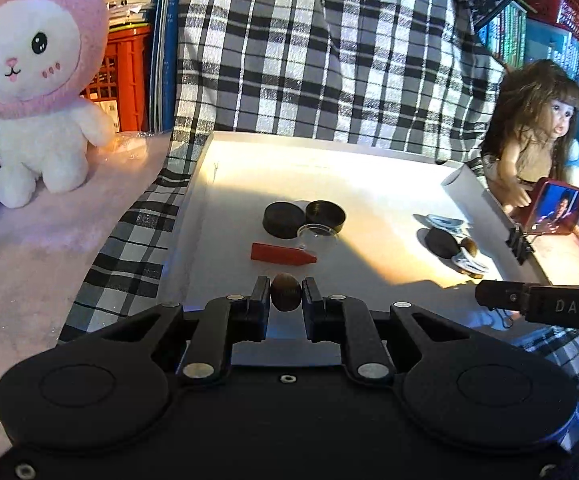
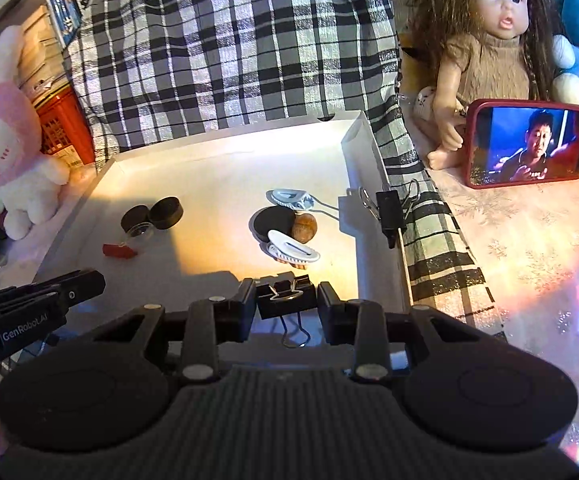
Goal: Organize rigid objects
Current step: 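Carry the binder clip with the right tool while the left tool carries the ball into the box, then open the right tool releasing the binder clip while the left tool releases the ball in the box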
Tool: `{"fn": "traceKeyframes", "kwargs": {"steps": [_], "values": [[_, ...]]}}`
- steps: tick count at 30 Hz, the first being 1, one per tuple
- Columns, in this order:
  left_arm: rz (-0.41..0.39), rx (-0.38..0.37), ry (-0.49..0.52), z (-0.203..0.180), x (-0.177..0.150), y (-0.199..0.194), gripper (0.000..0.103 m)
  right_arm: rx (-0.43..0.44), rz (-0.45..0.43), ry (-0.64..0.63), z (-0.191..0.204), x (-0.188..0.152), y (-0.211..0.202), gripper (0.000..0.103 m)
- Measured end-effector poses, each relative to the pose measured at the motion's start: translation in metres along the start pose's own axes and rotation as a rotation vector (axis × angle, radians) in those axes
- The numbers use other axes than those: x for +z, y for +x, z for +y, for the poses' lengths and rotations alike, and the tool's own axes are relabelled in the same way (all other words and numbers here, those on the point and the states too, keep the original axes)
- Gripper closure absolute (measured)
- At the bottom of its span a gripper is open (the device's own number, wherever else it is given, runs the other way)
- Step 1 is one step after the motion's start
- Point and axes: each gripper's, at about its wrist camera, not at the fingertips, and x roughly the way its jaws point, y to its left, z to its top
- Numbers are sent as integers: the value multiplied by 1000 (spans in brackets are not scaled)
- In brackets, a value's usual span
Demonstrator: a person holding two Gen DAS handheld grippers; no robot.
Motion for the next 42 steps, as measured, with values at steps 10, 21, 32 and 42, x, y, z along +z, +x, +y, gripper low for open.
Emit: {"fn": "traceKeyframes", "kwargs": {"steps": [10,21,32,42], "values": [[-2,17,6,-3,3,16,87,-9,-8,2,3,8,11,64],[-20,21,5,0,9,28,87,-26,-14,3,-2,13,18,64],[-26,29,12,-1,13,34,86,-42,-13,-25,-1,15,24,63],[-27,13,18,0,13,21,82,-40,-14,-33,3,15,18,61]]}}
